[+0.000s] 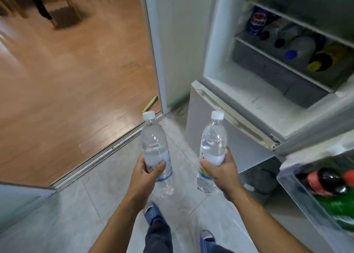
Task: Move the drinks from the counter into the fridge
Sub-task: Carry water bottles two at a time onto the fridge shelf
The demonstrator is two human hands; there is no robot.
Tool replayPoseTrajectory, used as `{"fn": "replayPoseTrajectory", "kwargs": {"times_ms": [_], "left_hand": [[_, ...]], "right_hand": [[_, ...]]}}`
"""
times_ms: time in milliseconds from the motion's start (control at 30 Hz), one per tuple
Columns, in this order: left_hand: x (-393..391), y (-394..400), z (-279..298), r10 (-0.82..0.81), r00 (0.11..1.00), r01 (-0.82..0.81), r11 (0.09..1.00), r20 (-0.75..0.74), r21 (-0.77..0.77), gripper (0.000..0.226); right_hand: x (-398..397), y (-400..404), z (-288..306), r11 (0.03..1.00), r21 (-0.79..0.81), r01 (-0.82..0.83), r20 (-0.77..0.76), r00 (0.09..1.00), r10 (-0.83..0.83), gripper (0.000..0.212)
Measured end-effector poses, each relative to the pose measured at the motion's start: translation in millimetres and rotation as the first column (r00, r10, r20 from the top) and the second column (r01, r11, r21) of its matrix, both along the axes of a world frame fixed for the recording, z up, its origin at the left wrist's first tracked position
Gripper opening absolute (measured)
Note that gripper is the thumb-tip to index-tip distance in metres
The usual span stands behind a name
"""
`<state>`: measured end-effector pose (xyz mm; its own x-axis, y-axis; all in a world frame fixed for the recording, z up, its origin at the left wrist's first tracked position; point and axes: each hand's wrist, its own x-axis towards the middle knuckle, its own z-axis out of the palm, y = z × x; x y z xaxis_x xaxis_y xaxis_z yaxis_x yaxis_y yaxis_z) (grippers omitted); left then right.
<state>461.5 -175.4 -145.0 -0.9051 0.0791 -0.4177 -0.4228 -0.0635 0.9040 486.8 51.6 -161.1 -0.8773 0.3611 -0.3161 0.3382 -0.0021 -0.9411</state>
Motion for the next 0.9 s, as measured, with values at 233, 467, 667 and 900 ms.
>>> {"fn": "replayPoseTrajectory", "kwargs": {"times_ms": [233, 467, 667, 900], "left_hand": [[-119, 5, 7, -0.281, 0.955, 0.281, 0.960, -0.092, -0.019, 0.051], [-190, 65, 34, -0.471, 0.862, 0.484, 0.875, -0.190, 0.027, 0.059], [-237, 143, 65, -0.594, 0.754, 0.623, 0.782, -0.281, 0.019, 0.061], [-293, 243, 128, -0.628, 0.649, 0.684, 0.729, -0.429, -0.032, 0.057]], "right_hand": [[-56, -16, 20, 0.962, 0.064, 0.264, -0.013, 0.965, -0.263, 0.046], [-99, 6, 49, 0.885, 0.081, 0.458, -0.080, 0.888, -0.452, 0.041], [-136, 58, 77, 0.835, 0.066, 0.546, -0.200, 0.827, -0.525, 0.043], [-188, 138, 145, 0.723, 0.054, 0.688, -0.405, 0.677, -0.614, 0.047]]}}
